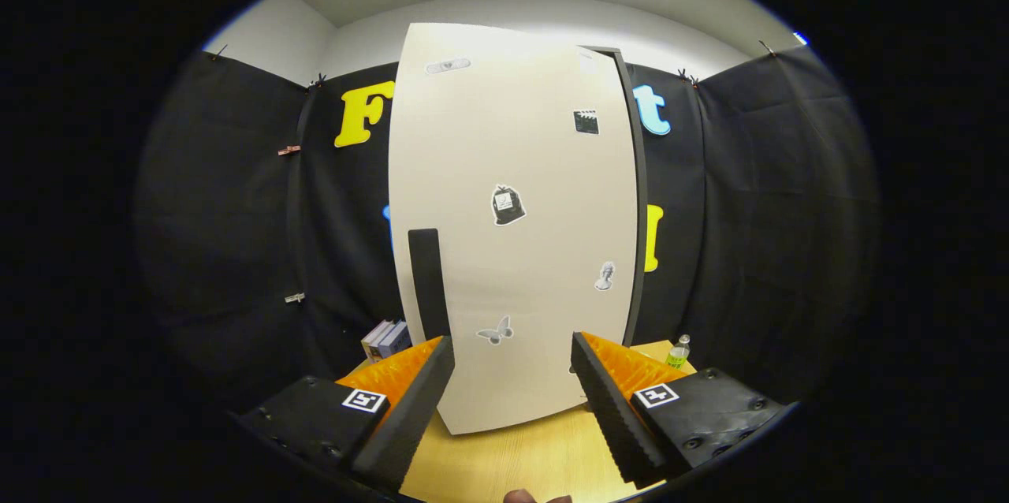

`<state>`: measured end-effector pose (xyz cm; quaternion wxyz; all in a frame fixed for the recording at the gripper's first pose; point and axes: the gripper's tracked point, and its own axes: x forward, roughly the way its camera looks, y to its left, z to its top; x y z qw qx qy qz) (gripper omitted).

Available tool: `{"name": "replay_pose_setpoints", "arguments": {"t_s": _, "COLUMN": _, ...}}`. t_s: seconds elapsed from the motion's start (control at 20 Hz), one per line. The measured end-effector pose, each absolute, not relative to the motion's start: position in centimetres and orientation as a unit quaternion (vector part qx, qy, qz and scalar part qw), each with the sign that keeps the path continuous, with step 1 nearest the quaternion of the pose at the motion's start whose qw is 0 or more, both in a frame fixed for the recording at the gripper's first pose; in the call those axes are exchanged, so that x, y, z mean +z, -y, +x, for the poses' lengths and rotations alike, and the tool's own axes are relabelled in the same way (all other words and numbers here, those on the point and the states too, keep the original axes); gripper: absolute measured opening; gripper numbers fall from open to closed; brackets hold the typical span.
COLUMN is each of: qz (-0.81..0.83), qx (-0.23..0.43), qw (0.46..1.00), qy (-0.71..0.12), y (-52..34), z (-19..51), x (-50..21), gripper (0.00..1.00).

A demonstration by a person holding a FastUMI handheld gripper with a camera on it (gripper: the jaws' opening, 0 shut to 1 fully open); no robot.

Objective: Open the shoe cabinet door, grab the shoes and put them into the shoe cabinet, then close the shoe cabinet door.

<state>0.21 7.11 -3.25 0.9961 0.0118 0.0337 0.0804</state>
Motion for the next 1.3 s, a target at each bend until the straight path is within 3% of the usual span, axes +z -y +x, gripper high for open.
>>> {"name": "replay_pose_setpoints", "arguments": {"t_s": 1.3, "qz": 0.011, "qx": 0.082, "qw": 0.996, "qy": -0.020, "y": -6.7, "z": -0.8, "x": -2.9, "gripper": 0.98}}
